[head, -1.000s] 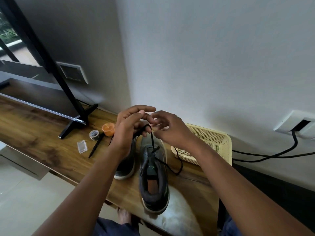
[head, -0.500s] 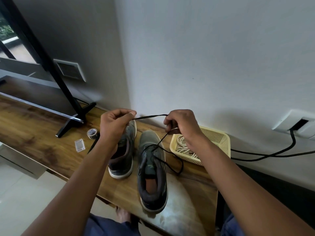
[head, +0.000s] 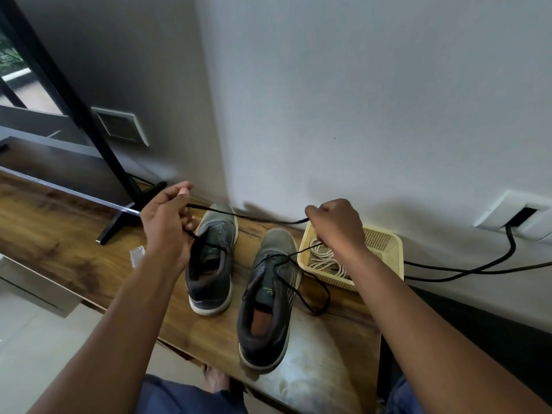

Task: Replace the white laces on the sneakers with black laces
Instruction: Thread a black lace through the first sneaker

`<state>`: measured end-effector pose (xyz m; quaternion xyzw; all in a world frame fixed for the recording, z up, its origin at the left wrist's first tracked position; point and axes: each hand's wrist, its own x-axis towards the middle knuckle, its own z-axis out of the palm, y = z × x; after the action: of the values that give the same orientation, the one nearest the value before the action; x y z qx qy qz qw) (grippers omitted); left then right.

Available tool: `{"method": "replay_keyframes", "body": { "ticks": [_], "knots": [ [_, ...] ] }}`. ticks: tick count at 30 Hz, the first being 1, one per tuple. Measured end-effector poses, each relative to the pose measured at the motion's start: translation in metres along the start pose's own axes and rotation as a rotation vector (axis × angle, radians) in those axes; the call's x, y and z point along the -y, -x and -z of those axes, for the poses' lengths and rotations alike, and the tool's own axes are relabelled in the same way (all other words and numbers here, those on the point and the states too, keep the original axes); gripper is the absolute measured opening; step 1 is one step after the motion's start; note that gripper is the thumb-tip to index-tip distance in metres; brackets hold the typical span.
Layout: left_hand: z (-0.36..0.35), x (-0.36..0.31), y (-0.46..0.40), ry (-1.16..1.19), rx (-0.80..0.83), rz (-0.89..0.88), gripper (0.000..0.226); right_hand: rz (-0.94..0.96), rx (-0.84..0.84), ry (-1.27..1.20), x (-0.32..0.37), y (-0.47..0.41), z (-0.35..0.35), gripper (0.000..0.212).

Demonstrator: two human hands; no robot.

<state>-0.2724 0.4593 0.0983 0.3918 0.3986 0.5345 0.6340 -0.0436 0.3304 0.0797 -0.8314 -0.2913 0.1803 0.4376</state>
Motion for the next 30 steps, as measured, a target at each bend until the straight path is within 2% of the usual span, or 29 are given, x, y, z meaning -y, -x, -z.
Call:
{"method": "replay_keyframes", "body": {
  "ticks": [4, 6, 7, 10, 11, 12, 14, 16, 19, 21, 24, 26, 28, 30],
  "knots": [
    [-0.005, 0.002, 0.005, 0.155, 0.213, 0.103, 0.031, 0.110, 0.193, 0.210, -0.002, 0.000, -0.010, 0.030],
    [-0.010, 0.003, 0.009, 0.197, 0.333, 0.144, 0.032, 0.192, 0.236, 0.251, -0.002, 0.003, -0.016, 0.016],
    [-0.013, 0.003, 0.011, 0.199, 0.384, 0.160, 0.033, 0.251, 0.212, 0.231, -0.001, 0.006, -0.019, 0.006],
    [-0.019, 0.006, 0.016, 0.173, 0.478, 0.175, 0.036, 0.487, 0.019, 0.036, 0.011, 0.016, -0.022, 0.015],
    [-0.022, 0.006, 0.017, 0.178, 0.487, 0.175, 0.036, 0.539, 0.009, -0.059, 0.018, 0.019, -0.022, 0.015],
    [-0.023, 0.007, 0.018, 0.194, 0.492, 0.178, 0.036, 0.570, 0.072, -0.148, 0.025, 0.022, -0.022, 0.015],
    [-0.027, 0.009, 0.019, 0.228, 0.496, 0.184, 0.035, 0.554, 0.306, -0.196, 0.034, 0.031, -0.026, 0.016],
    [-0.031, 0.011, 0.019, 0.242, 0.484, 0.185, 0.036, 0.478, 0.510, -0.112, 0.036, 0.040, -0.034, 0.010],
    [-0.034, 0.012, 0.018, 0.313, 0.447, 0.199, 0.038, 0.362, 0.694, -0.066, 0.035, 0.048, -0.046, 0.019],
    [-0.033, 0.012, 0.016, 0.370, 0.429, 0.194, 0.039, 0.325, 0.800, -0.127, 0.035, 0.051, -0.047, 0.013],
    [-0.027, 0.013, 0.010, 0.375, 0.385, 0.190, 0.038, 0.232, 0.839, -0.298, 0.037, 0.048, -0.041, 0.015],
    [-0.022, 0.016, 0.007, 0.173, 0.338, 0.149, 0.035, 0.164, 0.776, -0.460, 0.039, 0.042, -0.031, 0.010],
    [-0.019, 0.021, 0.007, -0.242, 0.293, 0.041, 0.037, 0.107, 0.653, -0.608, 0.040, 0.031, -0.021, 0.005],
    [-0.015, 0.027, 0.010, -0.651, 0.306, -0.057, 0.039, 0.014, 0.482, -0.719, 0.037, 0.020, -0.012, 0.018]
  ]
}}
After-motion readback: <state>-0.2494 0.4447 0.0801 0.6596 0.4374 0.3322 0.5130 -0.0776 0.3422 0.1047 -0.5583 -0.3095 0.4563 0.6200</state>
